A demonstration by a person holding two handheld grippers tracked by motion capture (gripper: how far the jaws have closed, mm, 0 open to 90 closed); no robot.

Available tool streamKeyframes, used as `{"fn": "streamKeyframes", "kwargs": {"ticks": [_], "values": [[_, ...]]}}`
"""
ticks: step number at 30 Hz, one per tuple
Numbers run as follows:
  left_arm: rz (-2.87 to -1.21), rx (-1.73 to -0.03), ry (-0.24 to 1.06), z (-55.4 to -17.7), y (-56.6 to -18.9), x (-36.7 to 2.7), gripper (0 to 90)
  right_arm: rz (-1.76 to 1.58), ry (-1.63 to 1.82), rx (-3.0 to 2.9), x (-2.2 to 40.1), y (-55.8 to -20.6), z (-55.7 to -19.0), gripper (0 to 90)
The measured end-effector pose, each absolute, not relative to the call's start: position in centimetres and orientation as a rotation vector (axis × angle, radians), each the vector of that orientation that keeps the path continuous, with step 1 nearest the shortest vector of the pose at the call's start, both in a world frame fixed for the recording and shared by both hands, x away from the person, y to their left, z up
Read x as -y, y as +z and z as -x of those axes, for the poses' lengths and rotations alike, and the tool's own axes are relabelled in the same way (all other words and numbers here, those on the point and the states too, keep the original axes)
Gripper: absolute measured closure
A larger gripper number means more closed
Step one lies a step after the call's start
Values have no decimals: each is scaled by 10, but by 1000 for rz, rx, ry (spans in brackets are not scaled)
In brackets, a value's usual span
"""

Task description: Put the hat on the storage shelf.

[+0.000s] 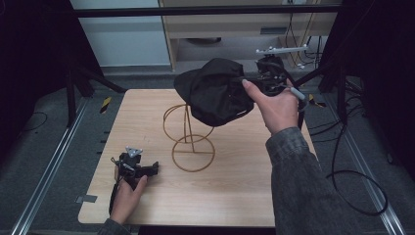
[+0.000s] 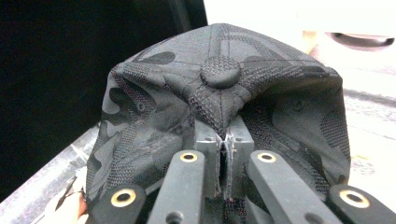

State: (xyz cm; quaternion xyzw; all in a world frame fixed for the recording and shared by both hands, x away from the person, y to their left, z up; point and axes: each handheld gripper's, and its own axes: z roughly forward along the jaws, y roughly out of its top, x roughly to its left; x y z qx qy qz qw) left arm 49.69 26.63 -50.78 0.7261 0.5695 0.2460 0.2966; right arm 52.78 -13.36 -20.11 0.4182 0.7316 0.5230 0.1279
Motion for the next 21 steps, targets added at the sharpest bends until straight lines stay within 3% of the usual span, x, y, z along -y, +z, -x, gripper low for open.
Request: {"fn": "streamKeyframes", "kwargs": {"ticks": [21], "values": [[-1924, -1517, 654, -497, -508, -266, 0, -1153, 1511, -2246, 87, -216, -531, 870]]}}
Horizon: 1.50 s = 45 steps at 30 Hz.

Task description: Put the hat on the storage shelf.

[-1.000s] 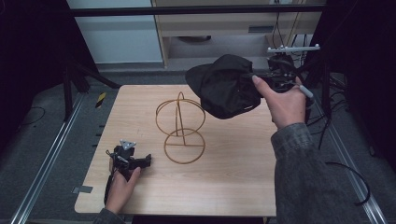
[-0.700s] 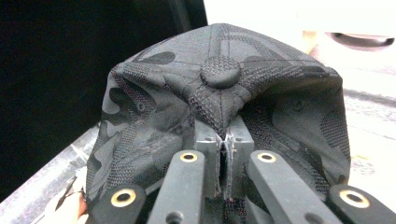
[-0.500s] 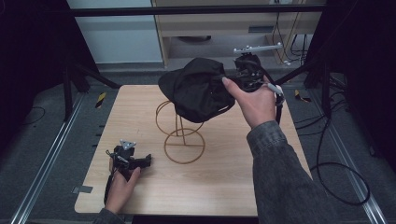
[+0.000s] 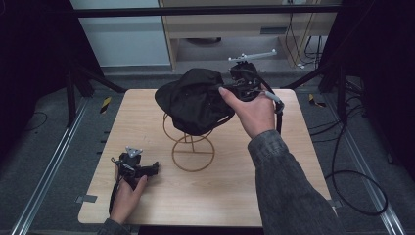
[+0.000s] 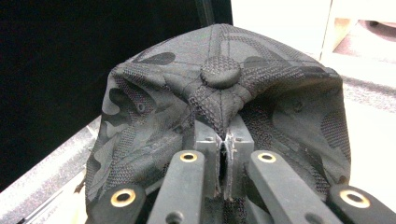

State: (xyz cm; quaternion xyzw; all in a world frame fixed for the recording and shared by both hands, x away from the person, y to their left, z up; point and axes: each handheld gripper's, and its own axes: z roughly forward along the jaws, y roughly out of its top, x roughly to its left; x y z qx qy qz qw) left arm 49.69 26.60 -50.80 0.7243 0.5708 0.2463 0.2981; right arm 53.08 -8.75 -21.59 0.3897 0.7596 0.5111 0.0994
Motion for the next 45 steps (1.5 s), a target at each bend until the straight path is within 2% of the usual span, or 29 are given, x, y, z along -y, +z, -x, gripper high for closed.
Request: {"fn": "streamKeyframes", "kwargs": {"ticks": [15, 45], "values": [[-1924, -1517, 654, -497, -508, -266, 0, -1163, 1479, -2314, 76, -243, -530, 867], [-1929, -1515, 654, -497, -508, -266, 0, -1150, 1389, -2376, 51, -270, -529, 851]]}}
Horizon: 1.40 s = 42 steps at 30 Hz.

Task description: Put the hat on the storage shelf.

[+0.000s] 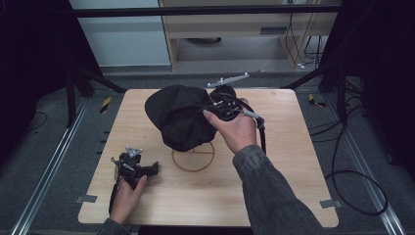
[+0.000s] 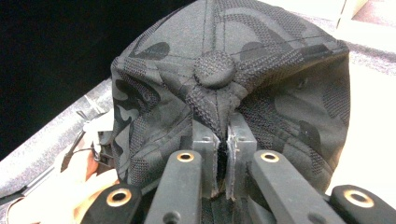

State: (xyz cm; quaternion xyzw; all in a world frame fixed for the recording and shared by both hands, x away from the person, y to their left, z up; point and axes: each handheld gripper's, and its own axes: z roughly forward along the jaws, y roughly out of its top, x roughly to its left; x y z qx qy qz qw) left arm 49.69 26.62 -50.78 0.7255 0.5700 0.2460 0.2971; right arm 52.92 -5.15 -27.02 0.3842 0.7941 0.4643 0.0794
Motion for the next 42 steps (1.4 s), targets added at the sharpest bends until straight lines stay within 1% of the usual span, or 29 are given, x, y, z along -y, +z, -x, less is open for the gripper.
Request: {"fn": "streamKeyframes", "kwargs": {"ticks": [18, 28, 34, 37, 38, 42], "values": [[-1931, -1515, 653, -497, -508, -266, 0, -1197, 1389, -2358, 53, -278, -540, 825], [-1930, -1515, 653, -497, -508, -266, 0, -1232, 1389, -2344, 55, -280, -546, 750], [-1930, -1515, 653, -497, -508, -266, 0, -1241, 1393, -2344, 55, -280, -547, 723], [-1930, -1515, 653, -497, -508, -266, 0, -1245, 1389, -2345, 55, -281, -547, 689], [-1931, -1514, 654, -497, -508, -266, 0, -1250, 1383, -2350, 56, -281, -547, 665], [-1928, -1515, 654, -497, -508, -266, 0, -1252, 1397, -2347, 57, -280, -547, 656]]}}
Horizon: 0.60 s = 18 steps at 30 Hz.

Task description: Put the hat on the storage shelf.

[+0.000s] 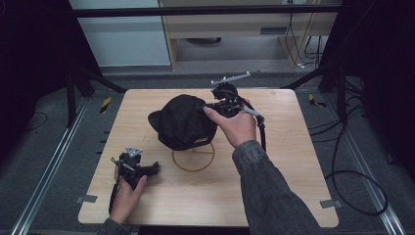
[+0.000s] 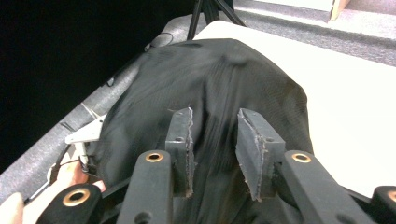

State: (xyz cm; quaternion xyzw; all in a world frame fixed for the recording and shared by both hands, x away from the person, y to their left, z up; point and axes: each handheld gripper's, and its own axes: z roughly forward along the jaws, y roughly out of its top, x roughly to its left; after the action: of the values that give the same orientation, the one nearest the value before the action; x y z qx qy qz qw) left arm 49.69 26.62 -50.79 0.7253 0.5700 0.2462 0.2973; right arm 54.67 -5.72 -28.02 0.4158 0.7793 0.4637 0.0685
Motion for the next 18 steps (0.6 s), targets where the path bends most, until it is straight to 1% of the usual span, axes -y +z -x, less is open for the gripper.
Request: {"fn": "streamKeyframes", "kwargs": {"ticks": [18], "values": [[-1927, -1516, 653, -497, -508, -266, 0, -1240, 1410, -2352, 64, -275, -541, 647]]}}
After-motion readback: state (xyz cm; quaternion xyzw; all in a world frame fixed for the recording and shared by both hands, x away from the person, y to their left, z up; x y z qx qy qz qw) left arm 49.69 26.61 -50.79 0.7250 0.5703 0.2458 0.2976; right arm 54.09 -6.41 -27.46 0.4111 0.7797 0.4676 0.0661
